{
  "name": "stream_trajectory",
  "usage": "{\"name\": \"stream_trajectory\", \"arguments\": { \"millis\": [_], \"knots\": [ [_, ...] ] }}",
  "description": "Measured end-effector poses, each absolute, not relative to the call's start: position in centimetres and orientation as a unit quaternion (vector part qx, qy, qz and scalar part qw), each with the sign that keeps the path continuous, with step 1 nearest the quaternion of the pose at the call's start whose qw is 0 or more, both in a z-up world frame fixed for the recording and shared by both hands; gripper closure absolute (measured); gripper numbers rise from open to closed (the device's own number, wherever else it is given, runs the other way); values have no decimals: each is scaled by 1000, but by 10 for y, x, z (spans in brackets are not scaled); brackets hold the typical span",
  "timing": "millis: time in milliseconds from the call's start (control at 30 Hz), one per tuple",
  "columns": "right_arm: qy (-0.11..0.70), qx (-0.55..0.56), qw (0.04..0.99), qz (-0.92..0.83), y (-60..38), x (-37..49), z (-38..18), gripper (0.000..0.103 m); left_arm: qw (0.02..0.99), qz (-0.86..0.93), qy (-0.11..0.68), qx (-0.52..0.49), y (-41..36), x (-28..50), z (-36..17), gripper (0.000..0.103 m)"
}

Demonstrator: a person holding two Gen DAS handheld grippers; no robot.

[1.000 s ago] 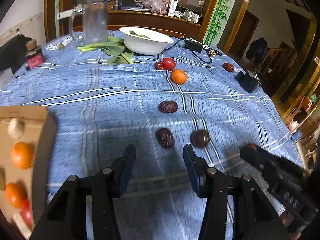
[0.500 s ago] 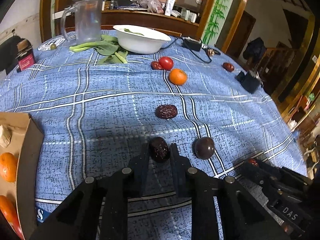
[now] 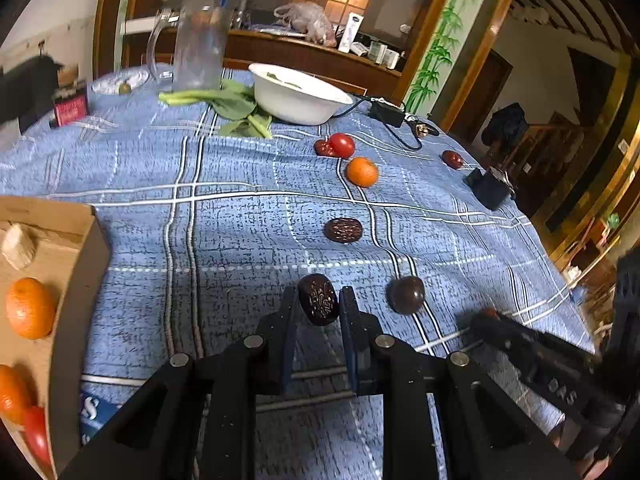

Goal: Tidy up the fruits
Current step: 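Carry both dates into the cardboard box and open both tools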

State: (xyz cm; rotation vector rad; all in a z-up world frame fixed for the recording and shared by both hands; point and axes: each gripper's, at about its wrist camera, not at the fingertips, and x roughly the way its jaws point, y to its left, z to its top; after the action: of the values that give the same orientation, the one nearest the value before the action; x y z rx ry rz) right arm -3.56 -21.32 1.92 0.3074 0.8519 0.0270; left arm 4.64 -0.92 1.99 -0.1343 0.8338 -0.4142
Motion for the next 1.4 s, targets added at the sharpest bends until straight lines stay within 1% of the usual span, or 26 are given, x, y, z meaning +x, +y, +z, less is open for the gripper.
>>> {"name": "stream_trajectory", "arguments": {
  "millis": [100, 267, 500, 633, 733, 900, 1067, 1267, 1400],
  "knots": [
    [411, 155, 898, 16, -216, -34, 18, 75, 899, -203, 385, -56, -8, 32, 31, 84],
    [407, 179, 895, 20, -224, -33, 15, 75, 903, -212, 364, -91, 22, -9, 56, 84],
    [402, 188, 896, 2, -228, -38, 16, 75, 923, -161, 329, -114, 106, -76, 85, 84],
    [406, 190, 894, -11, -228, -48, 19, 75, 934, -103, 320, -117, 160, -101, 89, 83],
    [406, 214, 888, 13, -217, -66, 27, 75, 935, -55, 326, -130, 205, -113, 85, 83],
    [395, 189, 895, 85, -157, -88, 63, 75, 926, -12, 337, -168, 253, -120, 71, 83],
    [391, 120, 892, 193, -59, -104, 95, 74, 924, 5, 344, -165, 269, -124, 59, 83],
    [414, 53, 862, 288, 44, -116, 90, 74, 921, 4, 355, -159, 274, -126, 46, 83],
    [424, 16, 853, 306, 81, -119, 75, 74, 919, 1, 358, -166, 277, -124, 40, 83]
  ]
}}
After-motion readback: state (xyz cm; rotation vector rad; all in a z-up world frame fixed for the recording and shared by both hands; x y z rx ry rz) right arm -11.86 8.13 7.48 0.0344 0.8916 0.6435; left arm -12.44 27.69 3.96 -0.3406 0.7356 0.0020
